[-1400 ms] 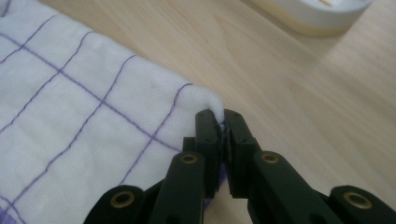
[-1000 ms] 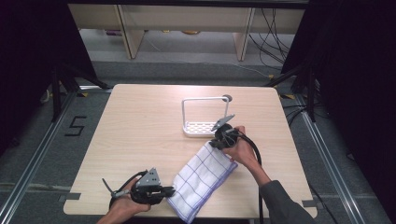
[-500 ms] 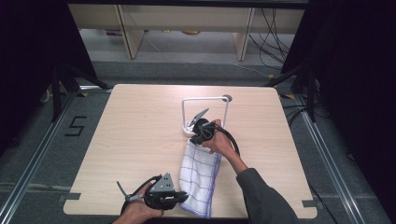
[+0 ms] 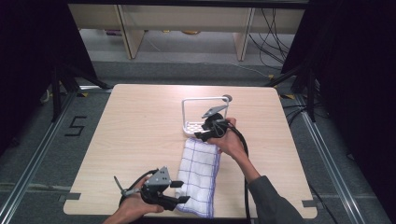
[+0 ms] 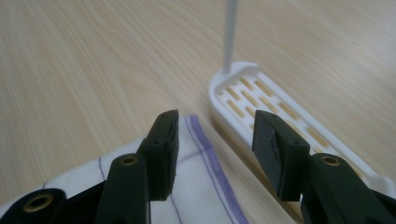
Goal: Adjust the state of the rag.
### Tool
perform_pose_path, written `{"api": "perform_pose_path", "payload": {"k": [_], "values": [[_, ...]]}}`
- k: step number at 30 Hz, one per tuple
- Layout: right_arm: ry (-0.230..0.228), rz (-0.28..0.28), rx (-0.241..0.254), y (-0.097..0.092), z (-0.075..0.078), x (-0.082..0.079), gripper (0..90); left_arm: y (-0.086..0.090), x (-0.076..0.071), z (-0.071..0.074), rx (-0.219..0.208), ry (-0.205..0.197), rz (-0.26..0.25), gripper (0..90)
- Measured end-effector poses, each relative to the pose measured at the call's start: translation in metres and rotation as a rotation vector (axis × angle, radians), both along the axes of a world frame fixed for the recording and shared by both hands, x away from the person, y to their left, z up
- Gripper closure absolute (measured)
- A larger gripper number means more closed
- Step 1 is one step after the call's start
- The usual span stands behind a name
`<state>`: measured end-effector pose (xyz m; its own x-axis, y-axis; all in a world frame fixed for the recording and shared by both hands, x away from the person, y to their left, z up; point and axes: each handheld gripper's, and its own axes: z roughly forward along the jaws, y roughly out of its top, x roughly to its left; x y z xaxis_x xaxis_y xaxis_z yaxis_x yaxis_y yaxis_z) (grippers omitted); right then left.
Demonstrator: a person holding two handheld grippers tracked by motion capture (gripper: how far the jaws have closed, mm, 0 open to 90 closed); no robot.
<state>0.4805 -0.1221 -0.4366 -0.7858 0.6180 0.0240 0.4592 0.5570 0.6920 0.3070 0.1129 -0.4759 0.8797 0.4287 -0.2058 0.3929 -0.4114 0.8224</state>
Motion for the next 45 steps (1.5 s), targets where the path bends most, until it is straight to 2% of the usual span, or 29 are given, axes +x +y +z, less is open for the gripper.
{"api": "perform_pose_path", "payload": {"k": [2, 3, 5, 7, 8, 9, 10, 11, 12, 14, 16, 17, 18, 21, 22, 23, 25, 26, 28, 29, 30, 31, 34, 35, 37, 39, 42, 43, 45], "values": [[-0.031, -0.057, -0.007, -0.016, 0.002, -0.008, 51.6, 0.005, 0.012, 0.009, -0.007, -0.016, 0.047, 40.8], [-0.037, -0.062, -0.020, -0.022, 0.003, -0.010, 51.6, 0.008, 0.017, 0.011, 0.014, -0.028, 0.066, 40.9], [-0.049, -0.080, -0.015, -0.034, -0.001, -0.014, 50.9, 0.011, 0.032, 0.012, -0.005, -0.031, 0.124, 41.6], [-0.016, -0.111, -0.022, -0.046, -0.007, -0.019, 50.3, 0.013, 0.044, 0.012, 0.009, -0.024, 0.165, 41.5], [-0.035, -0.121, -0.006, -0.049, -0.011, -0.020, 50.4, 0.014, 0.051, 0.011, 0.022, -0.023, 0.183, 41.5], [-0.005, -0.137, -0.024, -0.057, -0.018, -0.021, 50.7, 0.014, 0.060, 0.009, 0.028, -0.023, 0.199, 41.5], [-0.005, -0.137, -0.024, -0.057, -0.018, -0.021, 50.7, 0.014, 0.065, 0.007, 0.040, -0.019, 0.217, 41.5], [0.036, -0.145, -0.034, -0.060, -0.018, -0.023, 52.3, 0.014, 0.071, 0.005, 0.043, -0.012, 0.220, 41.3], [0.018, -0.148, -0.029, -0.062, -0.021, -0.022, 54.0, 0.013, 0.075, 0.004, 0.044, -0.012, 0.234, 40.9], [0.066, -0.148, -0.003, -0.061, -0.026, -0.023, 58.8, 0.012, 0.085, 0.000, 0.070, -0.005, 0.249, 40.6], [0.063, -0.134, -0.012, -0.060, -0.028, -0.022, 60.0, 0.009, 0.093, -0.004, 0.061, 0.010, 0.277, 40.6], [0.088, -0.148, -0.006, -0.053, -0.033, -0.023, 60.5, 0.009, 0.098, -0.006, 0.084, 0.012, 0.276, 40.5], [0.088, -0.148, -0.006, -0.053, -0.033, -0.023, 60.5, 0.007, 0.102, -0.008, 0.075, 0.021, 0.286, 40.5], [0.102, -0.144, -0.039, -0.046, -0.042, -0.020, 59.0, 0.006, 0.112, -0.010, 0.105, 0.018, 0.277, 40.5], [0.084, -0.148, -0.035, -0.044, -0.046, -0.018, 58.9, 0.005, 0.115, -0.010, 0.110, 0.014, 0.279, 40.4], [0.113, -0.163, -0.042, -0.042, -0.046, -0.017, 59.4, 0.005, 0.118, -0.011, 0.112, 0.018, 0.287, 40.3], [0.098, -0.149, -0.053, -0.040, -0.053, -0.012, 66.3, 0.004, 0.123, -0.011, 0.110, 0.030, 0.291, 39.9], [0.120, -0.155, -0.041, -0.039, -0.053, -0.012, 74.2, 0.002, 0.125, -0.012, 0.108, 0.031, 0.301, 39.6], [0.128, -0.145, -0.041, -0.039, -0.055, -0.012, 85.2, 0.002, 0.128, -0.013, 0.120, 0.033, 0.296, 39.3], [0.117, -0.169, -0.037, -0.039, -0.054, -0.013, 85.9, 0.002, 0.130, -0.014, 0.121, 0.027, 0.301, 39.3], [0.105, -0.158, -0.029, -0.040, -0.050, -0.015, 86.5, 0.002, 0.130, -0.014, 0.123, 0.030, 0.303, 39.3], [0.101, -0.138, -0.030, -0.041, -0.048, -0.016, 86.7, 0.002, 0.131, -0.015, 0.123, 0.033, 0.306, 39.3], [0.091, -0.140, -0.009, -0.046, -0.033, -0.024, 86.7, 0.003, 0.134, -0.017, 0.125, 0.042, 0.318, 39.1], [0.069, -0.139, 0.006, -0.047, -0.033, -0.024, 86.8, 0.004, 0.136, -0.017, 0.130, 0.041, 0.315, 39.1], [0.092, -0.156, -0.017, -0.050, -0.031, -0.026, 86.7, 0.004, 0.138, -0.018, 0.125, 0.045, 0.323, 39.1], [0.088, -0.164, -0.046, -0.053, -0.040, -0.023, 86.4, 0.003, 0.141, -0.018, 0.129, 0.045, 0.333, 39.0], [0.116, -0.157, -0.091, -0.053, -0.050, -0.019, 84.3, -0.001, 0.145, -0.019, 0.126, 0.046, 0.334, 39.3], [0.140, -0.173, -0.108, -0.052, -0.053, -0.020, 81.9, -0.003, 0.147, -0.019, 0.131, 0.043, 0.329, 39.6], [0.132, -0.183, -0.127, -0.051, -0.053, -0.020, 71.2, -0.007, 0.150, -0.019, 0.129, 0.043, 0.321, 40.2]]}}
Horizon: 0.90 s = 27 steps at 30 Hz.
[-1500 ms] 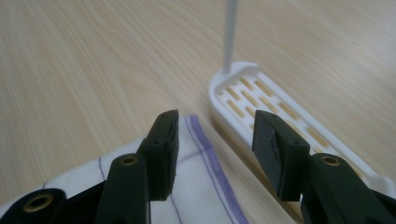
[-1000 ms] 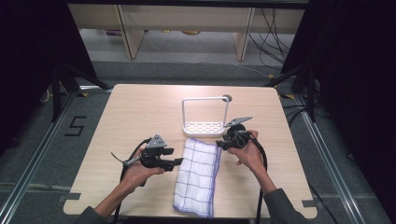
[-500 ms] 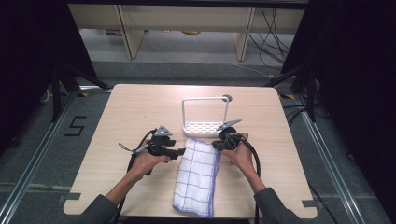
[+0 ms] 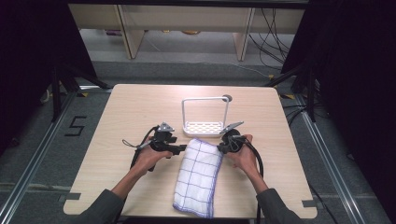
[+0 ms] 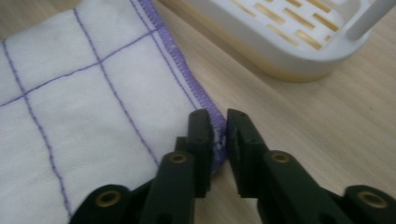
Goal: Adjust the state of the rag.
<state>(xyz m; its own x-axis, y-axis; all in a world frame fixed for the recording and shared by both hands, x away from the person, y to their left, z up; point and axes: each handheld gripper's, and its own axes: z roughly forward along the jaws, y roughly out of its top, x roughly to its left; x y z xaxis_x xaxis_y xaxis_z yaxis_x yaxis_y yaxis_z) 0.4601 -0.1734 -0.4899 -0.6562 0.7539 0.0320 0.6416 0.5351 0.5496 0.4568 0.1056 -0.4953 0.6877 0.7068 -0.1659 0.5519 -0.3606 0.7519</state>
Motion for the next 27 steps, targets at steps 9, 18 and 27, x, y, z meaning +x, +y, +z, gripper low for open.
{"api": "perform_pose_path", "payload": {"k": [9, 18, 27], "values": [[-0.067, -0.062, 0.003, -0.007, 0.010, -0.001, 50.9, -0.021, 0.010, -0.002, -0.014, 0.000, -0.018, 42.6], [-0.010, -0.080, 0.021, -0.008, 0.002, 0.002, 48.7, -0.035, 0.016, -0.013, 0.001, -0.001, -0.029, 49.8], [0.007, -0.079, 0.010, -0.003, -0.004, 0.002, 51.3, -0.038, 0.017, -0.015, 0.020, -0.022, -0.043, 63.4]]}}
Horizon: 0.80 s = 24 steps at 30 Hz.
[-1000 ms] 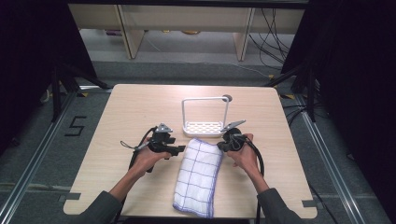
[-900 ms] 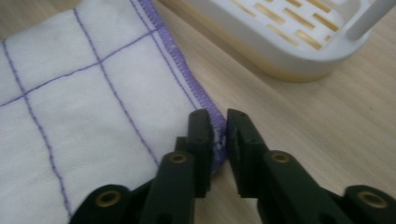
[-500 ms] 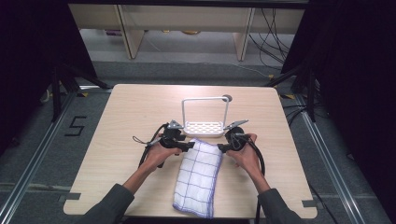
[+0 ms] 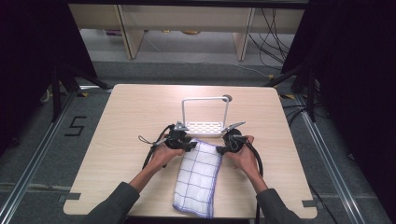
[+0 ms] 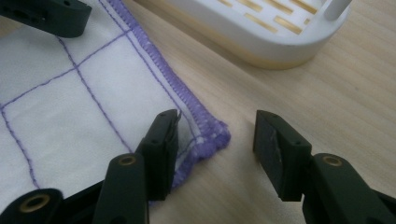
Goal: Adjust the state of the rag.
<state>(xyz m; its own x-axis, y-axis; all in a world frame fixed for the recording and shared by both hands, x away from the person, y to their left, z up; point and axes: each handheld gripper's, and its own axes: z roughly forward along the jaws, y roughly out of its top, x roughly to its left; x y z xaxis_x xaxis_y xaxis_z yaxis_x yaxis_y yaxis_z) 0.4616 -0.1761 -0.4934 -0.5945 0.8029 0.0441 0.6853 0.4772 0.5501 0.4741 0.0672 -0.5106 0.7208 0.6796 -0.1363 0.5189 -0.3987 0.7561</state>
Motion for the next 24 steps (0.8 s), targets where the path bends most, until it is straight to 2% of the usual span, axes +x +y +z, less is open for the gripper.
{"api": "perform_pose_path", "payload": {"k": [2, 3, 5, 6, 8, 10, 11, 12, 13, 15, 16, 17, 18, 19, 21, 23, 24], "values": [[0.015, -0.010, 0.018, 0.001, 0.000, -0.001, 52.6, 0.000, 0.000, -0.001, -0.010, -0.005, 0.010, 68.1], [0.011, -0.004, 0.020, 0.000, -0.001, 0.000, 53.9, 0.001, 0.002, -0.001, -0.010, -0.001, -0.007, 72.6], [0.013, -0.006, 0.023, 0.000, -0.001, -0.001, 54.3, 0.002, 0.002, -0.003, -0.014, 0.004, -0.004, 74.1], [0.000, 0.005, 0.040, 0.001, -0.002, 0.000, 59.5, 0.002, 0.002, -0.003, -0.014, -0.002, 0.001, 78.7], [0.014, 0.012, 0.055, 0.001, -0.002, -0.002, 66.3, 0.002, 0.002, -0.003, -0.014, -0.002, -0.006, 82.5], [0.007, 0.016, 0.060, 0.002, -0.002, -0.001, 69.9, 0.001, 0.000, -0.002, -0.005, -0.013, -0.017, 83.7], [0.001, 0.045, 0.072, 0.002, -0.004, 0.000, 75.9, 0.002, 0.000, -0.002, -0.002, -0.011, -0.019, 84.4], [0.002, 0.062, 0.117, -0.001, -0.006, 0.001, 80.4, 0.002, -0.001, -0.002, 0.001, -0.016, -0.018, 84.9], [-0.007, 0.078, 0.117, -0.003, -0.007, 0.003, 81.6, 0.003, -0.001, -0.002, 0.000, -0.017, -0.019, 85.1], [0.008, 0.067, 0.131, -0.003, -0.006, 0.002, 82.7, 0.005, -0.001, -0.002, -0.007, -0.012, -0.017, 85.2], [-0.007, 0.076, 0.127, -0.002, -0.007, 0.002, 83.3, 0.006, -0.001, -0.002, -0.014, -0.013, -0.016, 85.3], [0.005, 0.067, 0.135, 0.001, -0.006, 0.000, 83.7, 0.006, -0.002, -0.001, -0.011, -0.020, -0.011, 85.4], [0.001, 0.083, 0.113, 0.000, -0.005, 0.001, 84.0, 0.007, -0.003, 0.000, -0.016, -0.019, -0.007, 85.4], [0.005, 0.087, 0.113, 0.002, -0.004, -0.001, 84.3, 0.008, -0.003, 0.001, -0.008, -0.023, -0.019, 85.5], [-0.023, 0.110, 0.100, 0.002, -0.003, 0.001, 84.5, 0.011, -0.005, 0.004, -0.019, -0.029, -0.014, 85.5], [-0.019, 0.106, 0.112, 0.004, -0.002, 0.000, 84.6, 0.013, -0.007, 0.007, -0.040, -0.035, -0.003, 85.5], [-0.023, 0.109, 0.116, 0.005, -0.001, 0.001, 84.6, 0.014, -0.008, 0.008, -0.035, -0.039, -0.004, 85.5]]}}
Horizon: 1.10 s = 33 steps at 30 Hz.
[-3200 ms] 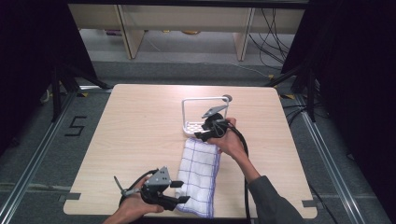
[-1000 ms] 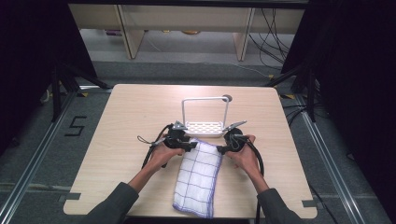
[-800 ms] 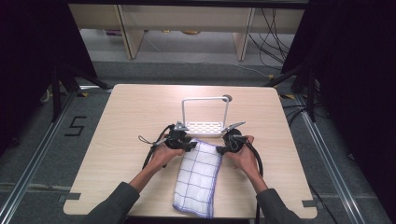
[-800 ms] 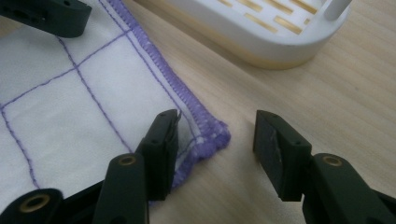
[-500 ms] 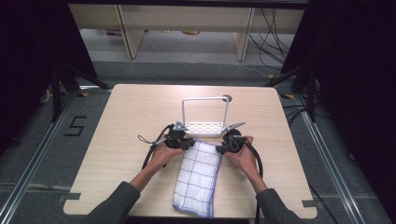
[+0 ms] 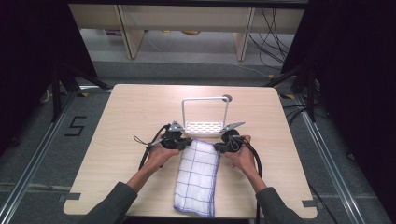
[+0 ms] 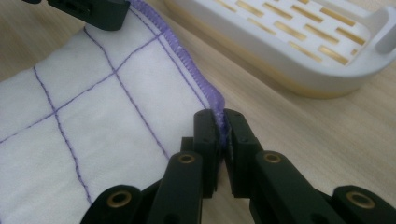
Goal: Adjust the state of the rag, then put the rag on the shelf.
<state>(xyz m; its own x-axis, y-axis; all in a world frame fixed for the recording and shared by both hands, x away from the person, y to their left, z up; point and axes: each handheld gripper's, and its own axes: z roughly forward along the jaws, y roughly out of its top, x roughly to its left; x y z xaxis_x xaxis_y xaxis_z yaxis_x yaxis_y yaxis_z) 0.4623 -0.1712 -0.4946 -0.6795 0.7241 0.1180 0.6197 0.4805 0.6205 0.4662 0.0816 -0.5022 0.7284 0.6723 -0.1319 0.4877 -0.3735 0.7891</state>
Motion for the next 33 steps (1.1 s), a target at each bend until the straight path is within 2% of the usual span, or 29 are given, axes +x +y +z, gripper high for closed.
{"api": "perform_pose_path", "payload": {"k": [1, 3, 4, 5, 6, 7, 8, 9, 10, 11, 14, 15, 16, 17, 19, 21, 23, 26, 29, 30, 31, 33], "values": [[0.001, 0.005, 0.007, 0.001, 0.001, 0.000, 84.6, 0.002, -0.001, 0.002, -0.001, -0.005, -0.001, 85.5], [-0.031, 0.008, 0.016, 0.003, 0.002, 0.000, 84.6, 0.004, -0.002, 0.004, -0.006, -0.004, 0.001, 85.5], [-0.012, 0.013, 0.019, 0.003, 0.006, -0.002, 84.6, 0.005, -0.003, 0.004, -0.003, -0.004, -0.001, 85.4], [-0.034, 0.015, 0.023, 0.004, 0.006, -0.001, 84.6, 0.006, -0.004, 0.005, -0.004, -0.005, 0.010, 85.4], [-0.030, 0.018, 0.042, 0.005, 0.008, -0.002, 84.6, 0.007, -0.004, 0.005, -0.006, -0.005, 0.008, 85.4], [-0.040, 0.030, 0.025, 0.005, 0.012, -0.003, 84.5, 0.008, -0.006, 0.005, -0.009, -0.004, 0.015, 85.4], [-0.040, 0.030, 0.025, 0.005, 0.012, -0.003, 84.5, 0.010, -0.006, 0.006, -0.005, 0.004, 0.001, 85.4], [-0.039, 0.034, 0.033, 0.007, 0.014, -0.003, 84.6, 0.010, -0.007, 0.006, -0.013, 0.001, 0.009, 85.4], [-0.068, 0.048, 0.040, 0.007, 0.014, -0.002, 84.5, 0.011, -0.008, 0.007, -0.011, -0.004, 0.012, 85.4], [-0.052, 0.047, 0.032, 0.007, 0.017, -0.003, 84.5, 0.013, -0.009, 0.010, -0.018, -0.002, 0.016, 85.4], [-0.064, 0.056, 0.035, 0.007, 0.018, -0.003, 84.5, 0.016, -0.011, 0.015, -0.029, -0.012, 0.010, 85.4], [-0.078, 0.051, 0.047, 0.008, 0.017, -0.003, 84.5, 0.014, -0.012, 0.016, -0.057, -0.008, 0.022, 85.4], [-0.058, 0.040, 0.056, 0.008, 0.019, -0.004, 84.5, 0.016, -0.012, 0.018, -0.036, -0.013, 0.006, 85.3], [-0.065, 0.043, 0.053, 0.008, 0.020, -0.004, 84.5, 0.015, -0.013, 0.019, -0.044, -0.018, 0.012, 85.3], [-0.071, 0.056, 0.039, 0.008, 0.022, -0.005, 84.5, 0.016, -0.013, 0.021, -0.033, -0.021, 0.004, 85.3], [-0.051, 0.036, 0.049, 0.009, 0.024, -0.008, 84.5, 0.015, -0.014, 0.021, -0.054, -0.016, 0.010, 85.2], [-0.071, 0.037, 0.037, 0.008, 0.025, -0.008, 84.4, 0.016, -0.014, 0.023, -0.042, -0.020, 0.002, 85.2], [-0.066, 0.034, 0.058, 0.008, 0.027, -0.009, 84.4, 0.015, -0.016, 0.025, -0.067, -0.023, 0.010, 85.2], [-0.075, 0.047, 0.047, 0.007, 0.030, -0.008, 84.4, 0.017, -0.017, 0.030, -0.051, -0.039, 0.002, 84.7], [-0.071, 0.043, 0.057, 0.008, 0.030, -0.009, 84.4, 0.018, -0.018, 0.032, -0.049, -0.043, 0.003, 84.7], [-0.083, 0.038, 0.080, 0.009, 0.029, -0.009, 84.4, 0.017, -0.019, 0.034, -0.074, -0.038, 0.012, 84.7], [-0.083, 0.041, 0.085, 0.010, 0.030, -0.010, 84.4, 0.019, -0.020, 0.036, -0.083, -0.037, 0.009, 84.9]]}}
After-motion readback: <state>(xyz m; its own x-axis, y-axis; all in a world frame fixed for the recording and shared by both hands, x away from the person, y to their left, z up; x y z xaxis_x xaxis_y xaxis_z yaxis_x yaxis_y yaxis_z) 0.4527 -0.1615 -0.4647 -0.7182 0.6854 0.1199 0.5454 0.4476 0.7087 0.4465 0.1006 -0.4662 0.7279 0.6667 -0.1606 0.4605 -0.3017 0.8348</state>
